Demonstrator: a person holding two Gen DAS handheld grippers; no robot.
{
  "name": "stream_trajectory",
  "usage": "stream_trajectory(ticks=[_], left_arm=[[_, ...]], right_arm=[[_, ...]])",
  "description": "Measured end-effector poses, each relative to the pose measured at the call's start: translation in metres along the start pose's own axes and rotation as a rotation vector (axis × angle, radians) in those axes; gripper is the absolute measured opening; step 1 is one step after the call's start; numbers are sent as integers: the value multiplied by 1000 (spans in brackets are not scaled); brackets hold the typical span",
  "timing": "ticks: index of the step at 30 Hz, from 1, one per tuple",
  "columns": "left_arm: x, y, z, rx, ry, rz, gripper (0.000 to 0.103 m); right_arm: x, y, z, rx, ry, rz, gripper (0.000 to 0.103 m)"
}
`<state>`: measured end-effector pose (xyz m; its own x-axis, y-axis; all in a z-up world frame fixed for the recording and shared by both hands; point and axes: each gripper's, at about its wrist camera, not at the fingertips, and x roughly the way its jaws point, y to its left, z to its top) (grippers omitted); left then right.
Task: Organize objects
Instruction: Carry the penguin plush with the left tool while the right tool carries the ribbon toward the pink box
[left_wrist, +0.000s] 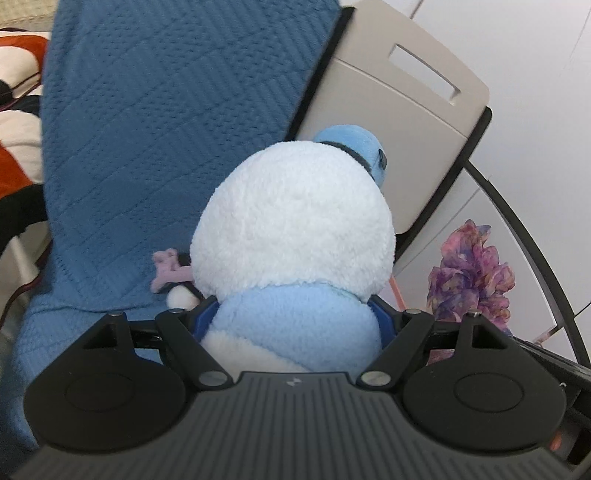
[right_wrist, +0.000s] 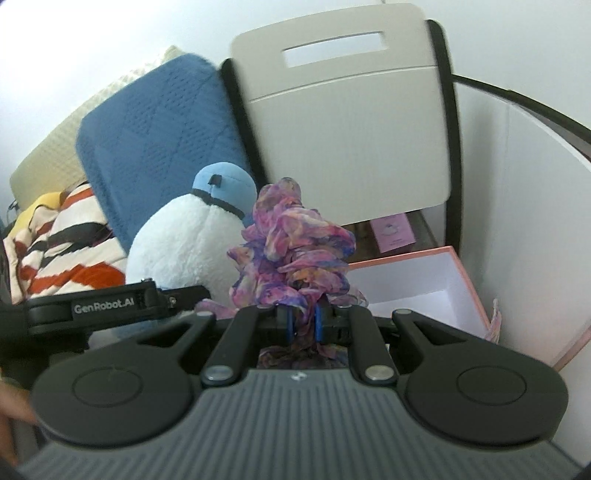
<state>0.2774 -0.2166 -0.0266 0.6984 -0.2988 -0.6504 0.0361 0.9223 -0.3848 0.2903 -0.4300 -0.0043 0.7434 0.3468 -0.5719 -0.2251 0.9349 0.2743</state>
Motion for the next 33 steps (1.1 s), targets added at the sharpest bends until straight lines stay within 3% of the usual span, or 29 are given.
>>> stream_trajectory(ticks=[10,23,33], left_arm=[[64,-17,-6,20,90,-9,83],[156,-40,-25,59,230,-8,83],[195,-56,-63,99,326,-3,83]], right_arm=[[30,-57,-18,84,54,-72,15],[86,-130,-65,156,198,-182,15],[109,-167,-102,207,306,-214,16]])
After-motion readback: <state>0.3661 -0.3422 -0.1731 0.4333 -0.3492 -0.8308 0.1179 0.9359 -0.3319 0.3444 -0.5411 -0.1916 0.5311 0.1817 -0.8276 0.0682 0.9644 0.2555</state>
